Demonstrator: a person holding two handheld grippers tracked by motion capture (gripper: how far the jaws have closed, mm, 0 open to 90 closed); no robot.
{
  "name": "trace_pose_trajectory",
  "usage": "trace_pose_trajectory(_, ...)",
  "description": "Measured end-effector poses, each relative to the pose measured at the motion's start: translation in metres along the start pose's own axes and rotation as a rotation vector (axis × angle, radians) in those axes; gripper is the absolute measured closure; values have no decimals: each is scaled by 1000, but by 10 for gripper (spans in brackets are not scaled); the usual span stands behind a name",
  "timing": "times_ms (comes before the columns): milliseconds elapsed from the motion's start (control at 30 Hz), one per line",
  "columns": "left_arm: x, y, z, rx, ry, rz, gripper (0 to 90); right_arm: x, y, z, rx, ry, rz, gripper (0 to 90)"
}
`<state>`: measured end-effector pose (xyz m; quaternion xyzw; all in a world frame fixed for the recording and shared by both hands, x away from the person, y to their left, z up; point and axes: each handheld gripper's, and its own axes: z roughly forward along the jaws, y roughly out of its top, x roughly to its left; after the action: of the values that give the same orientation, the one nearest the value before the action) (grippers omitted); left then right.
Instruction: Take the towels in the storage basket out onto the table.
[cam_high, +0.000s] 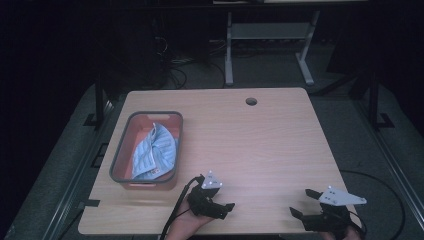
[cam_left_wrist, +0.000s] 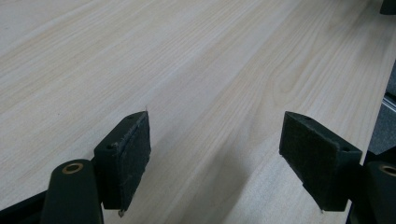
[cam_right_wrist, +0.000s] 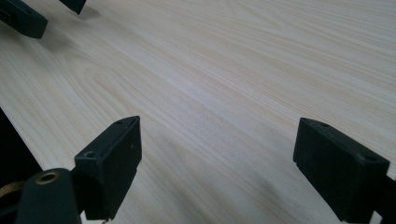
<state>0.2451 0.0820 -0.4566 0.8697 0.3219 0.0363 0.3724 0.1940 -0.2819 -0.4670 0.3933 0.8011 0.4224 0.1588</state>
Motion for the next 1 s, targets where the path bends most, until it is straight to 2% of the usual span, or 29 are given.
trace_pose_trajectory(367,3,5,0,-6,7,-11,248,1,1,0,1,6,-5,147)
trace_pose_trajectory(567,5,17,-3,1,10,9,241,0,1,1,-1,5,-3,145)
trace_pose_trajectory(767,8,28,-8,-7,8,2,231,2,3,2,3,4,-11,144)
trace_pose_trajectory(1000,10,44,-8,16,0,25,225,0,3,3,5,2,-6,144)
